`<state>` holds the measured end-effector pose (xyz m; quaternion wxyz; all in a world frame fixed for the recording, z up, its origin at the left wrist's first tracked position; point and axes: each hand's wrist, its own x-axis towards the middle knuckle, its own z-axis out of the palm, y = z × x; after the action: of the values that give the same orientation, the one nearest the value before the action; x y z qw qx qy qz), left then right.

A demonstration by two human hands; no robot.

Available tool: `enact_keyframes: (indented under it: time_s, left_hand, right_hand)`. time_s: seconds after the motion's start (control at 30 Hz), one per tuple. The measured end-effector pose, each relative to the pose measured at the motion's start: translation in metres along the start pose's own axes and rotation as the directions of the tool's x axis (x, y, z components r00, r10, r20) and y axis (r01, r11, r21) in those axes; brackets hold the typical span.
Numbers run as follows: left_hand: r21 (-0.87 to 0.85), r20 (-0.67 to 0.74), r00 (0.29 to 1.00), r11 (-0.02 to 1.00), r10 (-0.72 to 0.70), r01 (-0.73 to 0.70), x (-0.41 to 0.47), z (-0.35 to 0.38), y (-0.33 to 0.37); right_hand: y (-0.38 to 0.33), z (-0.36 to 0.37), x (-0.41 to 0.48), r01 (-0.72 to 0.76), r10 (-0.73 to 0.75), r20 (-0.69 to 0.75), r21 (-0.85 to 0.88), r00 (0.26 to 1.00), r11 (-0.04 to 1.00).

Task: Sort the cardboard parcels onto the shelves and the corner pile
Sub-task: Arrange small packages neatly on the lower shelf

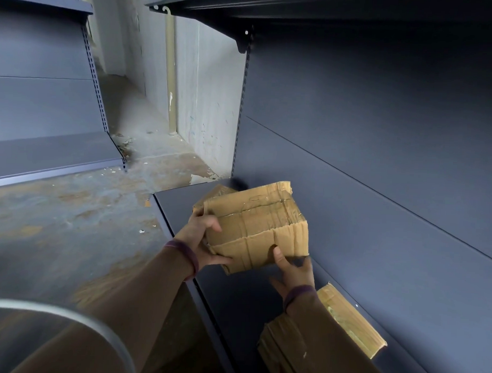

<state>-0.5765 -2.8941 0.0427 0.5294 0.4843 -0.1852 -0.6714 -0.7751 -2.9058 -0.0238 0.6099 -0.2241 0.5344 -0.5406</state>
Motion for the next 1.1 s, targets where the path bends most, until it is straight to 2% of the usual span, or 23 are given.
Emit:
enact_keyframes:
  time_s: [0.1, 0.17, 0.23, 0.33, 0.4, 0.47, 0.57, 0.63, 0.7, 0.87, 1.0, 1.1]
  left_hand:
    - [0.069, -0.043, 0.996, 0.995, 0.077, -0.074, 0.002, -0.001, 0.002]
    - [0.113, -0.062, 0.991, 0.988, 0.115, -0.108, 0.004, -0.002, 0.001]
    - [0.133, -0.046, 0.990, 0.983, 0.136, -0.129, 0.003, -0.002, 0.001]
    - [0.203, -0.012, 0.989, 0.969, 0.147, -0.141, 0.003, -0.003, 0.000]
    - [0.208, -0.008, 0.991, 0.969, 0.136, -0.131, 0.001, -0.003, 0.001]
    - [0.182, -0.003, 0.995, 0.978, 0.101, -0.099, -0.006, 0.001, 0.004]
    - [0.160, -0.068, 0.994, 0.984, 0.084, -0.072, 0.002, 0.002, 0.004]
    - [0.193, -0.128, 0.989, 0.980, 0.075, -0.049, 0.006, 0.003, 0.005]
    - [0.178, -0.166, 0.986, 0.984, -0.002, 0.032, 0.009, 0.001, 0.004]
    - [0.202, -0.152, 0.979, 0.966, -0.135, 0.164, 0.002, -0.006, -0.001]
    - [0.180, -0.164, 0.981, 0.975, -0.103, 0.133, 0.004, -0.015, -0.006]
    - [0.111, -0.162, 0.986, 0.992, -0.034, 0.052, 0.003, -0.017, -0.007]
  right_hand:
    - [-0.017, 0.002, -0.005, 0.109, -0.109, 0.002, -0.010, 0.994, 0.994]
    - [-0.031, 0.009, -0.014, 0.181, -0.180, 0.081, -0.010, 0.980, 0.983]
    - [-0.036, 0.015, -0.016, 0.203, -0.196, 0.149, -0.030, 0.969, 0.979]
    - [-0.028, 0.017, -0.015, 0.197, -0.180, 0.134, -0.135, 0.975, 0.971]
    - [-0.016, 0.015, -0.010, 0.203, -0.193, 0.071, -0.193, 0.979, 0.960]
    - [-0.010, 0.011, -0.004, 0.177, -0.173, 0.037, -0.156, 0.984, 0.972]
    - [-0.009, 0.006, -0.001, 0.156, -0.154, 0.035, -0.084, 0.987, 0.984]
    - [-0.009, 0.006, -0.001, 0.199, -0.195, 0.051, -0.087, 0.979, 0.976]
    - [-0.008, 0.005, 0.000, 0.269, -0.261, 0.069, -0.154, 0.963, 0.951]
    - [-0.009, -0.002, -0.001, 0.400, -0.382, 0.121, -0.254, 0.916, 0.880]
    - [-0.008, -0.008, 0.002, 0.419, -0.374, 0.200, -0.297, 0.906, 0.858]
    - [-0.008, -0.009, 0.004, 0.390, -0.321, 0.283, -0.238, 0.904, 0.890]
